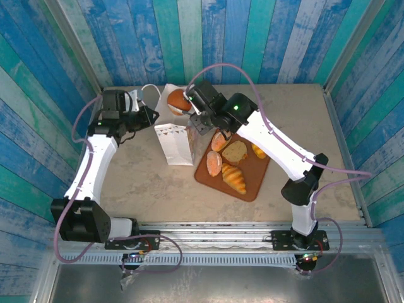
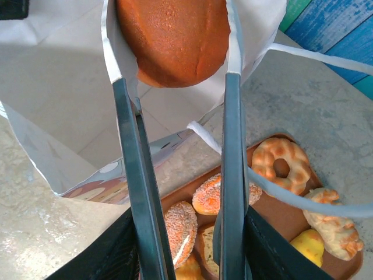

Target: Place the fake bread into the paper bag

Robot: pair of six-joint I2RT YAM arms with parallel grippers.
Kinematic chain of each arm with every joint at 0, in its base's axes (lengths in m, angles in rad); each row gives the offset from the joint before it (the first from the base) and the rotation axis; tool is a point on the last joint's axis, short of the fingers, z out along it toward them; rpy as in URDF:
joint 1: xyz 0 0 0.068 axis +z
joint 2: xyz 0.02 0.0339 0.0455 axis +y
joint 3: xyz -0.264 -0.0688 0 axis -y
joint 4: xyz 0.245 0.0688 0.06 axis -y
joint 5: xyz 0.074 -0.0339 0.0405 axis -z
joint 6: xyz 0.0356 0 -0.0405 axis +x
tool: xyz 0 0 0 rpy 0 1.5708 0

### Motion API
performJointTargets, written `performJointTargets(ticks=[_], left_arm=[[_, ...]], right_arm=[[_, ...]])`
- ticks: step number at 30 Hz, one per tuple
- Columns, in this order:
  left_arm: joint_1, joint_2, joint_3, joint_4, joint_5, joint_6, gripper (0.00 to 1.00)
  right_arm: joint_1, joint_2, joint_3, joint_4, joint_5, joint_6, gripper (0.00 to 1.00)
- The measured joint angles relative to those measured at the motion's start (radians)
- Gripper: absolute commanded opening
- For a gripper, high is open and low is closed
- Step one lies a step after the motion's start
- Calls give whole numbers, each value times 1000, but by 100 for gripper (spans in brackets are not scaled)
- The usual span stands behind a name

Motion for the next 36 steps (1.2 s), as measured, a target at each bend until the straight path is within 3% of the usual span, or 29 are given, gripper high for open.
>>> performJointTargets(ticks=[15, 36], left_arm=[[0, 0, 0, 0, 0, 0, 20], [0, 0, 0, 0, -8, 1, 20]], right_arm=[[-2, 20, 0, 1, 0, -6, 59], [-2, -7, 3, 15, -14, 2, 57]])
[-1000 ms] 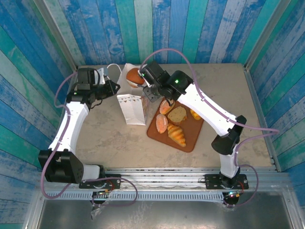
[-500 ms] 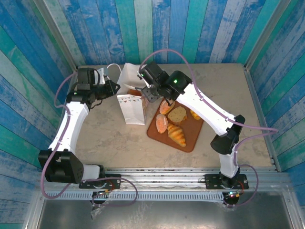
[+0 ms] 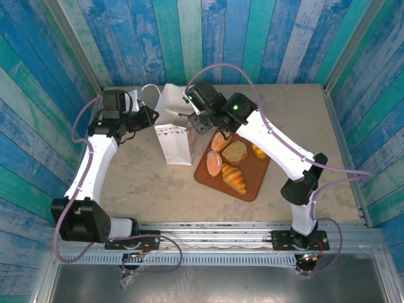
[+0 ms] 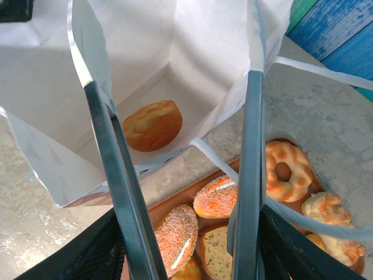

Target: Place the fake bread into the paper bag

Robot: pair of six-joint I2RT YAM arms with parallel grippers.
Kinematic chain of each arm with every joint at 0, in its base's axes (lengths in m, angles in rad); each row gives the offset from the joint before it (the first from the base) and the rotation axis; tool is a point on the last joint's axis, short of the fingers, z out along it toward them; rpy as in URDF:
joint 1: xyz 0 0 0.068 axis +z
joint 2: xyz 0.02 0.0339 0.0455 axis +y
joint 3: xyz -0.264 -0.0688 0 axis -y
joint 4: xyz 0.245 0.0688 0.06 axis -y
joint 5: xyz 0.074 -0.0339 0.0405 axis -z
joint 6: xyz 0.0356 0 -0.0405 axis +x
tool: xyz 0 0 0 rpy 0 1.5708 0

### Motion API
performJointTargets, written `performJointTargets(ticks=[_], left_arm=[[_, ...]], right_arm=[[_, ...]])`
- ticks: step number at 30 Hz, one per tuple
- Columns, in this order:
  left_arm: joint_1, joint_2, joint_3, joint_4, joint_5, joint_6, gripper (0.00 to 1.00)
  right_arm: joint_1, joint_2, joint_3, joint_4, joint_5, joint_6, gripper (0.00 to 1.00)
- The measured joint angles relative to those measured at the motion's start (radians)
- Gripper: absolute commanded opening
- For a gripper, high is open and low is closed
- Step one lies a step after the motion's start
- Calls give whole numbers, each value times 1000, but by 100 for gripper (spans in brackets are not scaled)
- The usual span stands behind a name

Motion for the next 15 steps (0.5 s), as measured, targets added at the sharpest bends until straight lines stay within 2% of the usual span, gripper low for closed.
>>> performJointTargets(ticks=[9, 15], left_arm=[[0, 0, 0, 0, -7, 2, 22], [0, 0, 0, -1, -12, -2, 41]], right_arm=[[0, -161, -69, 111, -60, 13, 57], [0, -287, -140, 191, -130, 42, 57]])
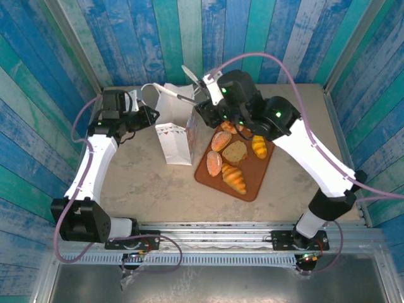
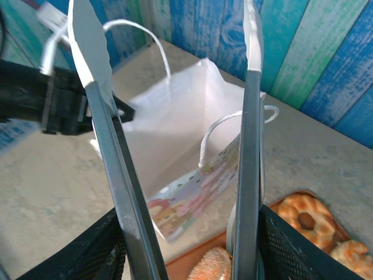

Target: Place the fake bread into the paper bag

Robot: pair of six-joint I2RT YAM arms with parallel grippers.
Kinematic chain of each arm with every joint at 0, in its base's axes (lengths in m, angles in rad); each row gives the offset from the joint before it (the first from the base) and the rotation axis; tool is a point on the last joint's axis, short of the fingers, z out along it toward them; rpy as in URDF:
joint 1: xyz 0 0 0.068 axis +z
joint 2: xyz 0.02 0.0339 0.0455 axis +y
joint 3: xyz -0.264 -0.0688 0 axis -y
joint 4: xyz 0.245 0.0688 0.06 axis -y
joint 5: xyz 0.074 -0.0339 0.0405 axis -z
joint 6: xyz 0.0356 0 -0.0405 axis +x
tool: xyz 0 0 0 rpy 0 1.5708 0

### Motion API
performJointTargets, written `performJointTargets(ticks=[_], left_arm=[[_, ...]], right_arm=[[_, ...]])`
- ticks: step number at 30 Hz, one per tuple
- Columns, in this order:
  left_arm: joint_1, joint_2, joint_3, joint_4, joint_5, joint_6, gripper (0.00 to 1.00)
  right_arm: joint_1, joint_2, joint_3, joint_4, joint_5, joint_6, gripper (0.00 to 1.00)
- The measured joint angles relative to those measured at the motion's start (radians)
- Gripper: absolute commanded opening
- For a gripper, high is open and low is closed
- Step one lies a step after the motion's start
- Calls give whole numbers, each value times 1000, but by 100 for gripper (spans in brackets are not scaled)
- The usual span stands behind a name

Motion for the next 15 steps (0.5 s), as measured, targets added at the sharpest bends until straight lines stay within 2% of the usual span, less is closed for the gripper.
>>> performJointTargets(ticks=[3, 9, 15], left_arm=[[0, 0, 0, 0, -4, -2, 48], [0, -1, 2, 0, -3, -2, 74], [0, -7, 3, 1, -16, -2, 89]], right_arm=[[0, -80, -64, 35, -26, 19, 57], [0, -251, -185, 65, -12, 53, 57], [0, -385, -280, 28, 43, 92, 57]])
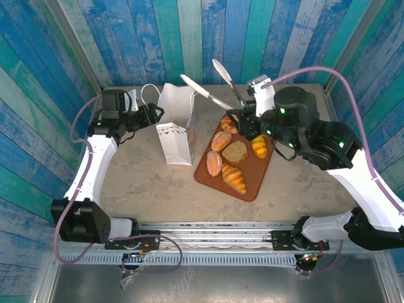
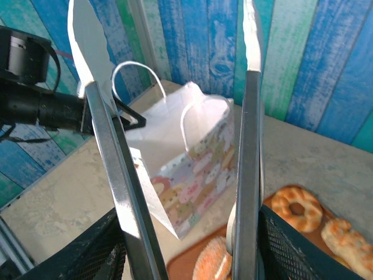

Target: Place the fake bread into the paper bag

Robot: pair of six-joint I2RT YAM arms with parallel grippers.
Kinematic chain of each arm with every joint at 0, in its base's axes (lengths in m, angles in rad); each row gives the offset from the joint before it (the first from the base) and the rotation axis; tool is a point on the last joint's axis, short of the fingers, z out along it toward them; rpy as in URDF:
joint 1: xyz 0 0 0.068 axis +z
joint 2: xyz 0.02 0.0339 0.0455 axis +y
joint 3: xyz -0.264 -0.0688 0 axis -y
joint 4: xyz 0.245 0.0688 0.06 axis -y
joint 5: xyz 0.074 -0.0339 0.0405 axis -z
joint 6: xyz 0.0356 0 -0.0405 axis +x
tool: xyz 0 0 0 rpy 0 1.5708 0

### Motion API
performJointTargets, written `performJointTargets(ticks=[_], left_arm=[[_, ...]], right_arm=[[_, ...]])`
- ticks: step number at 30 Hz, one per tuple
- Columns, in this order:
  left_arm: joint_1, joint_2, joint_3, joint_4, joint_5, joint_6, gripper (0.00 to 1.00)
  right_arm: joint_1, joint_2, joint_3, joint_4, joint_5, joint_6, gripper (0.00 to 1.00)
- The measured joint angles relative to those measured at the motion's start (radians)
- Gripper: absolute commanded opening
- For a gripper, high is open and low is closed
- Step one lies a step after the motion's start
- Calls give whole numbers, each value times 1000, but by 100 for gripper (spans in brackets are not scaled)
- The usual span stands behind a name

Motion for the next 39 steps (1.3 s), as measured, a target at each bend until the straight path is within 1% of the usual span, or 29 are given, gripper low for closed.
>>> performJointTargets(ticks=[5, 8, 9, 11, 18, 22, 28, 35, 39], left_arm=[[0, -44, 0, 1, -27, 0, 94], [0, -86, 0, 14, -40, -2, 99], [0, -101, -1, 20, -45, -5, 99], [0, -128, -1, 29, -54, -6, 94], [0, -183, -17, 44, -74, -9, 94], [0, -188, -32, 40, -74, -9, 94], [0, -204, -51, 26, -74, -9, 94], [0, -243, -68, 19, -77, -9, 94], [0, -257, -68, 12, -82, -7, 94]], right_arm=[[0, -83, -85, -98, 31, 49, 57], [0, -126, -139, -171, 43, 82, 57], [0, -139, -159, -197, 48, 93, 57], [0, -162, -196, -243, 53, 113, 57], [0, -201, -383, -350, 56, 156, 58], [0, -188, -512, -375, 37, 172, 58], [19, -154, -636, -377, 10, 206, 59], [44, -120, -719, -347, -13, 230, 59], [52, -87, -735, -323, -20, 233, 59]])
